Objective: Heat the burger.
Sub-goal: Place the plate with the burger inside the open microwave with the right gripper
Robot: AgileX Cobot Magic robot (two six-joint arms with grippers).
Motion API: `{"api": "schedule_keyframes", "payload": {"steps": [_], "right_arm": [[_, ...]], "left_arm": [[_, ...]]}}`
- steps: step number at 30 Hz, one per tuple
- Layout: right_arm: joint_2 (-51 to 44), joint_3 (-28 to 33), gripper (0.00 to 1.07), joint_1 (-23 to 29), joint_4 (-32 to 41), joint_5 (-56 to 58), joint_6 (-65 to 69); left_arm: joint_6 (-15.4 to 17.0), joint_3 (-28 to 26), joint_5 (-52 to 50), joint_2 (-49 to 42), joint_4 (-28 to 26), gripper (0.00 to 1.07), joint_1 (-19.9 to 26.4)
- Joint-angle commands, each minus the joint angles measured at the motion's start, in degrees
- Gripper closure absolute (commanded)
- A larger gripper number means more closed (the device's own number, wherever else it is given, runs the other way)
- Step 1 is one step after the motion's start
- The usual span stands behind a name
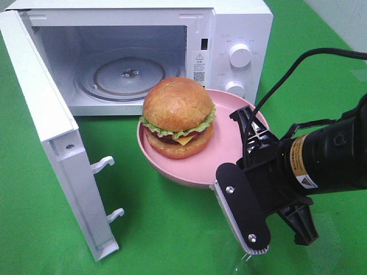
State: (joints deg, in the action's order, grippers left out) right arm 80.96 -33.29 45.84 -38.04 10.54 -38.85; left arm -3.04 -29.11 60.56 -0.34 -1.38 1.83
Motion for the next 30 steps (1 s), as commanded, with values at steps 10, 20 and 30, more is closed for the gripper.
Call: {"api": "schedule_keyframes", "payload": {"steps": [10,20,30], "right_arm": [[-0.06,-4.81,1.07,-5.1,33.98,-3.04,-43.77],[2.69,-6.99,1.07,-5.1,39.88,-3.44,-49.27],[4.01,-8.82,1.07,-5.1,39.94,-4.7,-48.99]], "left_arm": [[0.0,0.29,-0.8,-1.09,-0.34,0.09,-0.4],[0.0,0.29,-0.8,-1.09,-0.34,0.09,-0.4],[0.0,0.29,-0.8,-1.09,-0.34,0.09,-0.4]]}}
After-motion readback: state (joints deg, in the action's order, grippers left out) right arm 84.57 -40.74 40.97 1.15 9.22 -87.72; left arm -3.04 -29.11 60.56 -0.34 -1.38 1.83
